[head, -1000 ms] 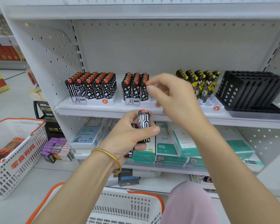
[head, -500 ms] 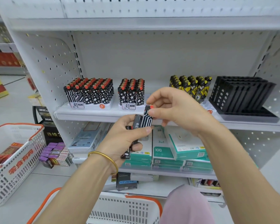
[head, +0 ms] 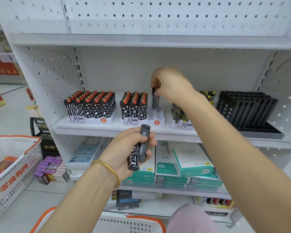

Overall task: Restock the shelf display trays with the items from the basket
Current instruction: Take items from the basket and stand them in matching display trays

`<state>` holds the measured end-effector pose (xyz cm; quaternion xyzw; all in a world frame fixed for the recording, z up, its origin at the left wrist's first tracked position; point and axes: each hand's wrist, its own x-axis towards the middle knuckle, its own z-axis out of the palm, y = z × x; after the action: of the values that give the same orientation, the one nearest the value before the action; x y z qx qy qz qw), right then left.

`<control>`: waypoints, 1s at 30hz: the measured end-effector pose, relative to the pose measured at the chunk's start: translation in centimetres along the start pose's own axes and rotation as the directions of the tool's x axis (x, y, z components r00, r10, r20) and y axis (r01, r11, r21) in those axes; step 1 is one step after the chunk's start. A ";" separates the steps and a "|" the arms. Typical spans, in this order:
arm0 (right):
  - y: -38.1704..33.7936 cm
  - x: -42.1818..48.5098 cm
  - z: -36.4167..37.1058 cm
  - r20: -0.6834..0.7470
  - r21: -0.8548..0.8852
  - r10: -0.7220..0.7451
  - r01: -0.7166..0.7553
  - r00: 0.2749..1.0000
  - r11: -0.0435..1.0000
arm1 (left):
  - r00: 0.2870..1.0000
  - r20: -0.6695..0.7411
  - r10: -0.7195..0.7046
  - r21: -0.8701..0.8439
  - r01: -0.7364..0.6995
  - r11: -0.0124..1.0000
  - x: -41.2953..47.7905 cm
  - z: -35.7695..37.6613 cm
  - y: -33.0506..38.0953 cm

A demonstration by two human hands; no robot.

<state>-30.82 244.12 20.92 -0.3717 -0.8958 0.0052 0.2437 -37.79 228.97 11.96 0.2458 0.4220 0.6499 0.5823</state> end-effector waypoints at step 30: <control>0.9 -13.6 -3.0 -0.041 0.360 0.099 -0.078 0.994 0.930 | 0.973 0.196 0.125 0.310 -0.183 0.933 -0.7 3.8 -2.4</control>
<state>-20.69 235.16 17.48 -0.3609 -0.8548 0.1685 0.3328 -33.27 229.21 12.10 0.4265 0.4506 0.5913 0.5152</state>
